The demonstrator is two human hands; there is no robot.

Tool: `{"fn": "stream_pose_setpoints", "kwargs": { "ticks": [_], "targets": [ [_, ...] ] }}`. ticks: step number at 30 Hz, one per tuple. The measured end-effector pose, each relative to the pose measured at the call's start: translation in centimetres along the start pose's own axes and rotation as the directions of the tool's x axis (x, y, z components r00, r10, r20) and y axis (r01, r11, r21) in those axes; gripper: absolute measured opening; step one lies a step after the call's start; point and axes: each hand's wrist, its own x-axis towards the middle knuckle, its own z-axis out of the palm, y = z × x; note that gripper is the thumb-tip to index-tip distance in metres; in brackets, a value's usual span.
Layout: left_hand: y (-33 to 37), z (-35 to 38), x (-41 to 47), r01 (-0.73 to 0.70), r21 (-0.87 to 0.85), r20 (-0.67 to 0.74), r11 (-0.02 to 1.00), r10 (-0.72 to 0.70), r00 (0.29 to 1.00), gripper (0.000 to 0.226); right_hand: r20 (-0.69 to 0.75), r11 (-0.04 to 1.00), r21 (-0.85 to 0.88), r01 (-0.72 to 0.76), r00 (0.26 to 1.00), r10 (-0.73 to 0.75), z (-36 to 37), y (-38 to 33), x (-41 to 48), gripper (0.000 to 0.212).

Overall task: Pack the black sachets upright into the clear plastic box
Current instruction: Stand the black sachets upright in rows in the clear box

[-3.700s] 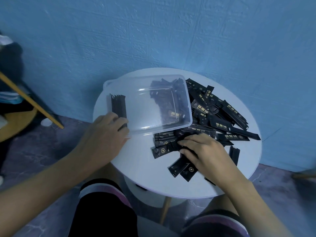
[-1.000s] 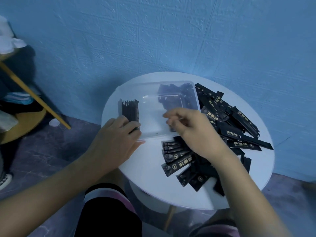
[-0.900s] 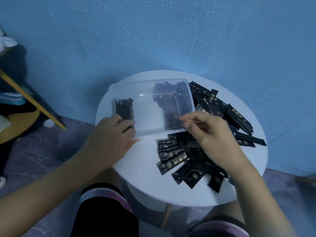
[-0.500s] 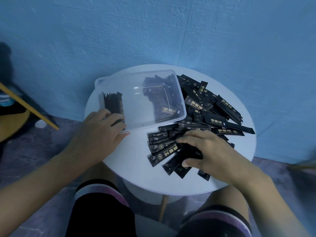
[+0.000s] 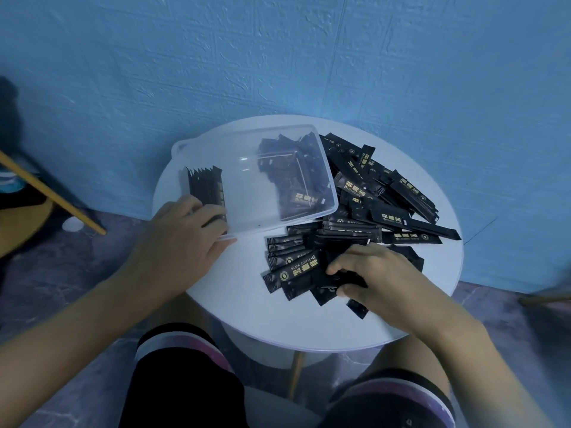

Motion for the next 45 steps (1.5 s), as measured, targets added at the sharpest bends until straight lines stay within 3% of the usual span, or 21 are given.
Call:
{"fn": "stream_pose_setpoints", "kwargs": {
  "ticks": [8, 13, 23, 29, 35, 39, 42, 45],
  "targets": [
    [-0.1, 0.1, 0.0, 0.012, -0.001, 0.008, 1.000, -0.012, 1.000, 0.042, -0.060, 0.995, 0.053, 0.084, 0.995, -0.081, 0.0, -0.6, 0.8, 0.019],
    [0.0, 0.0, 0.1, 0.012, -0.003, 0.015, 1.000, -0.012, 1.000, 0.044, -0.012, 0.995, 0.054, 0.079, 0.997, -0.078, 0.2, 0.0, 0.1, 0.027],
    [-0.2, 0.2, 0.0, 0.010, 0.012, 0.020, 1.000, -0.010, 1.000, 0.041, -0.048, 0.993, 0.010, 0.120, 0.992, -0.119, 0.9, 0.3, 0.3, 0.036],
    [-0.1, 0.1, 0.1, 0.011, 0.010, 0.005, 1.000, -0.011, 1.000, 0.040, -0.212, 0.983, 0.010, 0.182, 0.961, -0.175, 1.4, 0.1, 1.2, 0.029],
    [-0.1, 0.2, 0.1, 0.009, 0.014, -0.001, 1.000, -0.009, 1.000, 0.042, -0.373, 0.952, 0.239, 0.190, 0.924, -0.091, 0.4, -1.1, 2.9, 0.014],
    [-0.1, 0.4, 0.0, 0.010, 0.018, 0.008, 1.000, -0.010, 1.000, 0.039, -0.458, 0.841, 0.491, 0.227, 0.889, 0.027, -1.7, -3.4, 5.2, 0.012],
    [0.2, 0.3, 0.0, 0.016, 0.014, 0.005, 1.000, -0.016, 1.000, 0.037, -0.533, 0.818, 0.526, 0.232, 0.839, 0.104, -3.2, -5.7, 7.8, 0.010],
    [0.6, 0.2, 0.2, 0.006, 0.033, -0.006, 0.999, -0.006, 1.000, 0.040, -0.573, 0.875, 0.450, 0.179, 0.810, 0.128, -3.9, -7.9, 11.0, 0.015]
  ]
}}
